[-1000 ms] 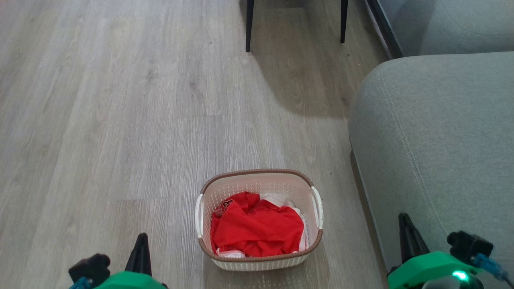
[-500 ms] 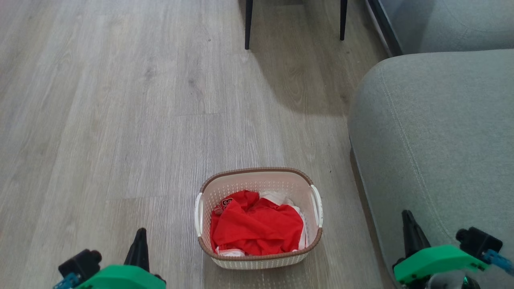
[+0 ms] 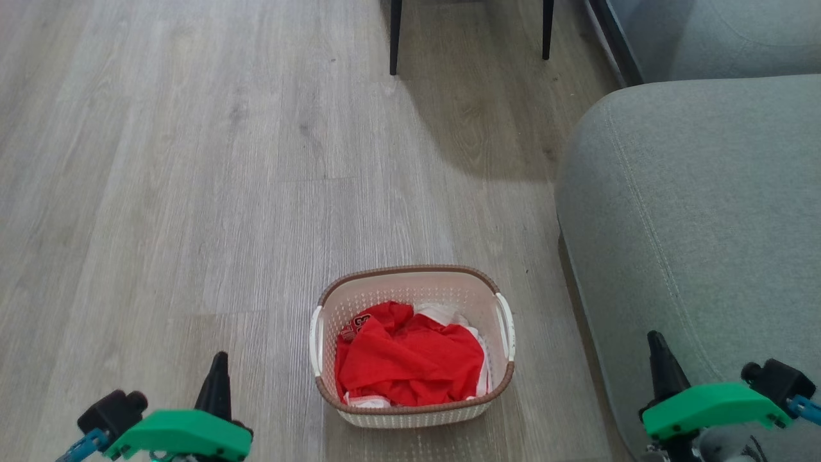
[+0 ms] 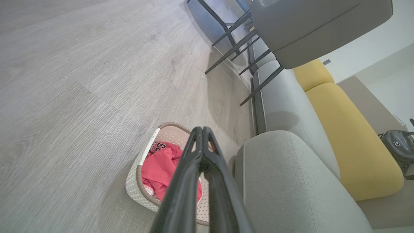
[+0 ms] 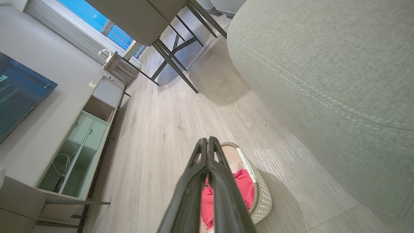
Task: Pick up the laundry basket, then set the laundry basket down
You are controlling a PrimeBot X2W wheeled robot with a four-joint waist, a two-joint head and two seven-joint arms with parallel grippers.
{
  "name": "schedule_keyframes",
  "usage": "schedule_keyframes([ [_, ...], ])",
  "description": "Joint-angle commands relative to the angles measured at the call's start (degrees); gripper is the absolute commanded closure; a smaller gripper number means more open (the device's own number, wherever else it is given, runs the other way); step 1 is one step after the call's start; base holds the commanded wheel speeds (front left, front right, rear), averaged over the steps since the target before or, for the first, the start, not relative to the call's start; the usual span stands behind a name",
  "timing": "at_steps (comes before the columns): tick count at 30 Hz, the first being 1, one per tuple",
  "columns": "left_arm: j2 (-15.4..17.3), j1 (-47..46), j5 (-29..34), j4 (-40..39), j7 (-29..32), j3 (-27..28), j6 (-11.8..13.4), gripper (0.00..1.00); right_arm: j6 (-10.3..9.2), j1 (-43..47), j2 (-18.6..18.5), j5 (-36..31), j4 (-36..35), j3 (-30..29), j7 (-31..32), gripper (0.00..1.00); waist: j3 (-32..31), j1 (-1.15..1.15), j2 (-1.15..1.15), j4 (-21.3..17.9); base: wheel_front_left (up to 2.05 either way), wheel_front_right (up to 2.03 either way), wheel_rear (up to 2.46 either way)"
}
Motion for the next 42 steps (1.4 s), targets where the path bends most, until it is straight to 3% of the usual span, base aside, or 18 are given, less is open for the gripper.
schedule_keyframes([
  [1, 0.7, -3.3, -1.8, -1.5, 0.4, 1.9, -0.6, 1.00, -0.04, -3.0, -1.2, 1.9, -1.4, -0.1, 0.4, 1.00, 0.1, 0.00, -0.01, 0.0, 0.00, 0.00, 0.00],
  [42, 0.9, -8.3, -26.8, -0.8, 7.2, 6.8, -4.1, 1.00, -0.07, -6.9, -1.5, 27.0, 0.2, -3.7, 7.0, 1.00, 1.2, 0.00, 0.00, -0.4, 0.00, 0.00, 0.00],
])
